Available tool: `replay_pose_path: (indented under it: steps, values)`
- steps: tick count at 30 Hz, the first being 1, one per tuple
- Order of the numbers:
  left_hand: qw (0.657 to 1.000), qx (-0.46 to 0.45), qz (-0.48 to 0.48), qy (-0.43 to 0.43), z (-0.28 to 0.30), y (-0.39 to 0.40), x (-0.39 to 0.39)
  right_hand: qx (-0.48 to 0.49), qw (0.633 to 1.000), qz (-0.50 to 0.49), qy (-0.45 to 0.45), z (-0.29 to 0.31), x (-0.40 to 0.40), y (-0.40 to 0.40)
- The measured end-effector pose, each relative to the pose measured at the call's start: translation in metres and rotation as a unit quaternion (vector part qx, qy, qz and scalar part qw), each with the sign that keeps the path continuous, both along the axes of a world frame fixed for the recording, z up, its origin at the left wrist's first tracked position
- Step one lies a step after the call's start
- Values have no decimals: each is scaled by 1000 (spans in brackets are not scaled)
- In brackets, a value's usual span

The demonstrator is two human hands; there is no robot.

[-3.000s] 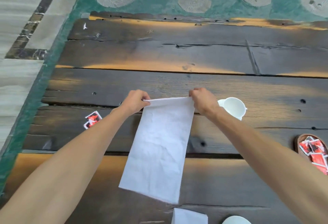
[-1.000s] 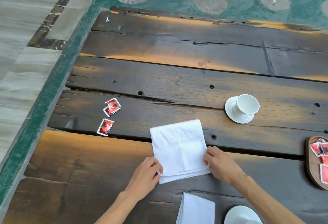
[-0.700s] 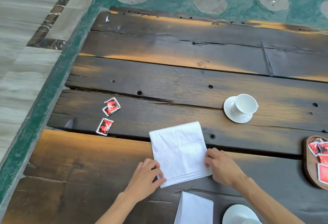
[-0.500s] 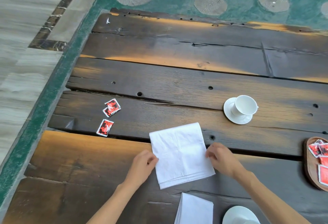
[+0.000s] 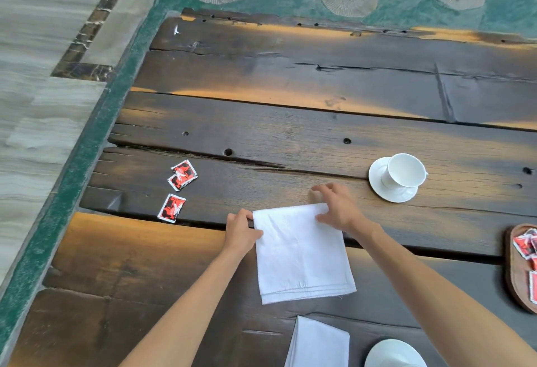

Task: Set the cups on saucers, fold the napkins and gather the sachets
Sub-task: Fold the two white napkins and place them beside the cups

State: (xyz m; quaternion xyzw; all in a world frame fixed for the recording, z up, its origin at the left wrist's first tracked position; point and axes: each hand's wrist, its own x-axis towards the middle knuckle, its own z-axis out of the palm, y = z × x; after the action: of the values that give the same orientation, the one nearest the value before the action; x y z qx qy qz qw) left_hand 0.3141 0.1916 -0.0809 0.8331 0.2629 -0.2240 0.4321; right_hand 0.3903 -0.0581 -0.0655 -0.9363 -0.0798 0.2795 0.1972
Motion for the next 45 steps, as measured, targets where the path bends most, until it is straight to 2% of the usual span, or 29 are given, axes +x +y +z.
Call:
replay_pose_path:
  steps: [4,7,9,12,15,20,23,28,30,34,39,45]
  values:
    - [999,-3,-31,-23,9,-16,13,-42,995,90,-11,-1,4,21]
    - [997,-43,-40,-53,19,-27,22,-53,994,94,1,0,8,27]
    - [993,-103,-17,-47,25,-31,25,-48,995,83,18,3,11,26]
    - [980,-198,23,-23,26,-33,18,18,997,47,56,10,14,18]
    - [965,-253,67,19,18,-27,4,102,992,-1,73,23,15,5]
    - [955,-291,50,40,13,-14,-14,237,950,-164,124,42,12,-21]
    - [939,-331,85,36,16,-12,-12,259,933,-205,142,47,10,-35]
    - [890,-412,194,18,23,-24,-3,282,914,-252,148,43,0,-46]
    - [898,-393,196,31,19,-32,-5,286,904,-282,144,38,-6,-46]
    - [939,-289,182,44,7,-52,-9,288,879,-343,166,25,-19,-49]
    - [974,-196,116,-5,7,-61,-1,258,883,-357,165,13,-28,-58]
    - [990,-133,25,-47,2,-62,-3,215,905,-344,130,6,-34,-63]
